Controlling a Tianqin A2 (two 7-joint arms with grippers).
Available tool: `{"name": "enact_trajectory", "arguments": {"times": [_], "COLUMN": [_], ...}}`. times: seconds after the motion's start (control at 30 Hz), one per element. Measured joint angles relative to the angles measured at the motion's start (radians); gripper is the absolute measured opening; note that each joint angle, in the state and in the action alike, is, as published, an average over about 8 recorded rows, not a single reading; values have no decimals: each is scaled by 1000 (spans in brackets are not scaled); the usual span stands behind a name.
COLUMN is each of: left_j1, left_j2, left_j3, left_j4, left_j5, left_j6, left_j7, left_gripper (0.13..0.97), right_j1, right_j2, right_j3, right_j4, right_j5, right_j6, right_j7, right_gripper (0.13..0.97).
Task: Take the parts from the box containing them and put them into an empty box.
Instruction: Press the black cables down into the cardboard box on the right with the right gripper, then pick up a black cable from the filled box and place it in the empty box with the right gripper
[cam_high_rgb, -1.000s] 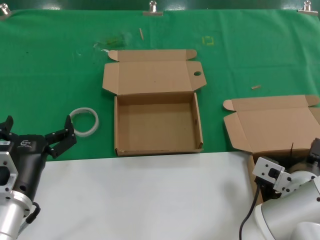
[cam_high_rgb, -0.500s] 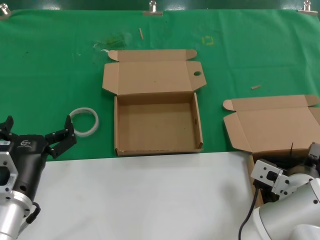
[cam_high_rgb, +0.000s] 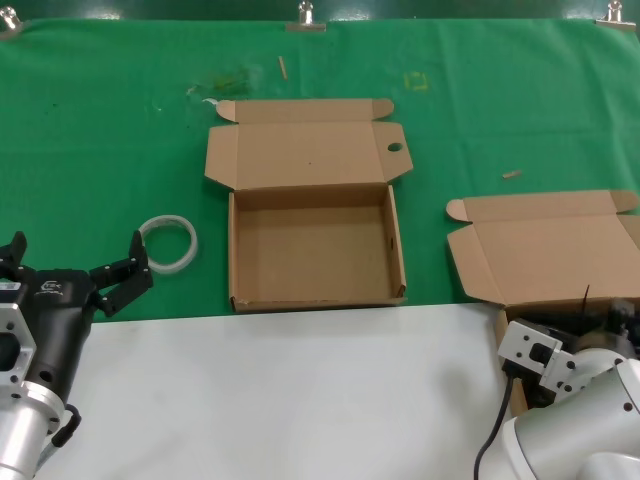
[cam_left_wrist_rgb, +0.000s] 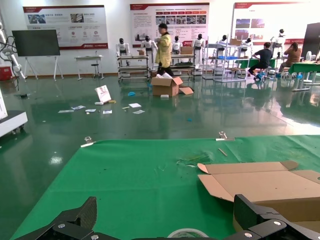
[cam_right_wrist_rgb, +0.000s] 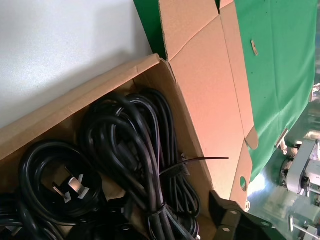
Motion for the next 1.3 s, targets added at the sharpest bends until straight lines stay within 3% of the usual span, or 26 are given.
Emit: {"name": "enact_trajectory", "arguments": {"times": [0.2,0.5,0.93,1.3], "left_j1": [0,0,0,0], "left_j2": [0,0,0,0], "left_j3": [0,0,0,0], "left_j4": [0,0,0,0], "left_j5": [0,0,0,0], "left_j6": [0,0,0,0], "left_j7": [0,0,0,0], "left_gripper": [965,965,965,965], "right_j1": [1,0,3,19], "right_j2": [0,0,0,0], "right_j3": [-2,-4,-12,-37], "right_j4": [1,3,18,164], "right_j5": [0,6,18,9], "right_j6": [-2,-4,-3,59], "right_j7": [3,9,15,1], "right_gripper": [462,290,240,239]}}
